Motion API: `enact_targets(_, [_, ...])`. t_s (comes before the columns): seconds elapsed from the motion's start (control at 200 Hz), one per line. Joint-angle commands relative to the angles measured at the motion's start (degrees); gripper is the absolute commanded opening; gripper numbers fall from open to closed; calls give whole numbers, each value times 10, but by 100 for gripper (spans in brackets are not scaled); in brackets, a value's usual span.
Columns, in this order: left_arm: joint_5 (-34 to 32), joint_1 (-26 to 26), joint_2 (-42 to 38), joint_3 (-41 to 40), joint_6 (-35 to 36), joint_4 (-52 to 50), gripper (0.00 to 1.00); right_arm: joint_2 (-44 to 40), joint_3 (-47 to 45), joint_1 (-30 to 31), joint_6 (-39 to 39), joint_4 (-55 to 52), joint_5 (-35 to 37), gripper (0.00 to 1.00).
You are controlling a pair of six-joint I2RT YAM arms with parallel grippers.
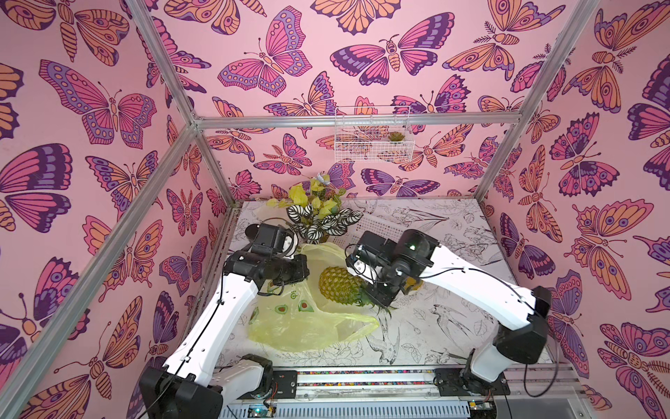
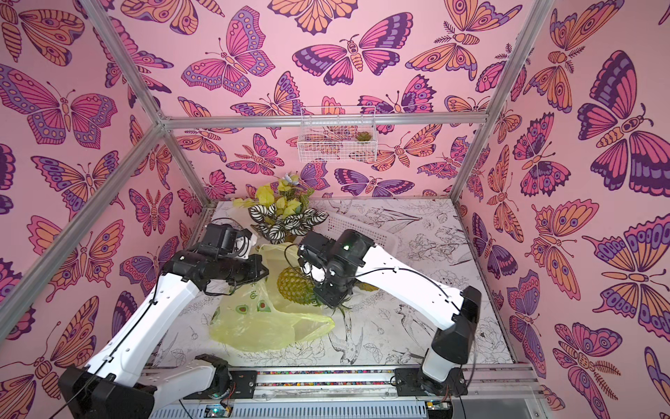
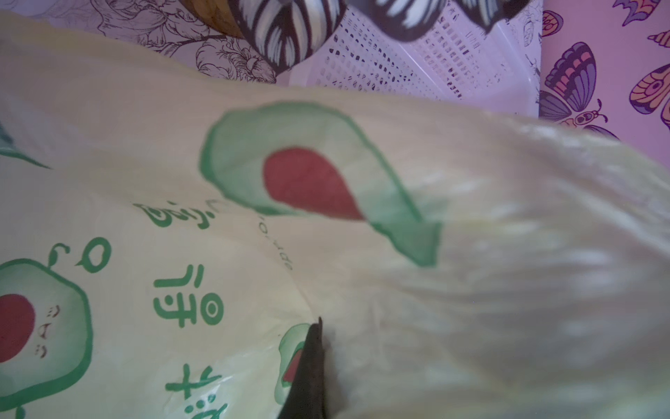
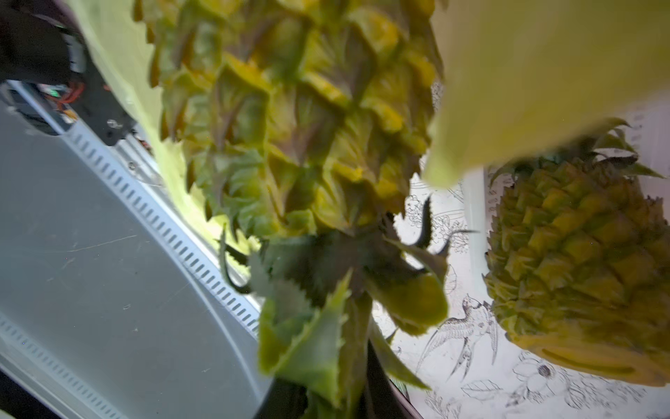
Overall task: Place the pineapple into a plastic bag & tie a knot
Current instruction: Place the pineapple in the plastic bag.
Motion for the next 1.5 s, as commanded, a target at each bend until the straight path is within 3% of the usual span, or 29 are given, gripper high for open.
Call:
enact_targets(0.0, [31, 1, -6, -9, 23, -7, 0, 29, 53, 6, 18, -35, 60, 0])
enact_targets(0.17, [57, -1, 4, -9, 27, -8, 0, 67, 81, 15, 20, 0, 20, 0])
enact_targets(0.421, [74, -1, 15, -5, 35, -7, 0, 97, 37, 15, -17, 119, -78, 0])
enact_targets(0.906, [90, -1, 32, -22, 47, -5, 0, 47, -214, 44, -108, 480, -35, 0])
enact_targets(1.112, [82, -1, 38, -31, 40, 2, 0, 67, -237, 47, -99, 533, -20, 0])
enact_targets(1.287, [74, -1, 34, -60, 18, 26, 0, 87, -264, 47, -52, 608, -24, 15])
enact_targets(1.417, [72, -1, 33, -77, 12, 38, 0, 95, -282, 47, -35, 642, -16, 46])
enact_targets(1.492, [68, -1, 33, -80, 11, 38, 0, 90, -288, 47, -35, 641, -9, 58])
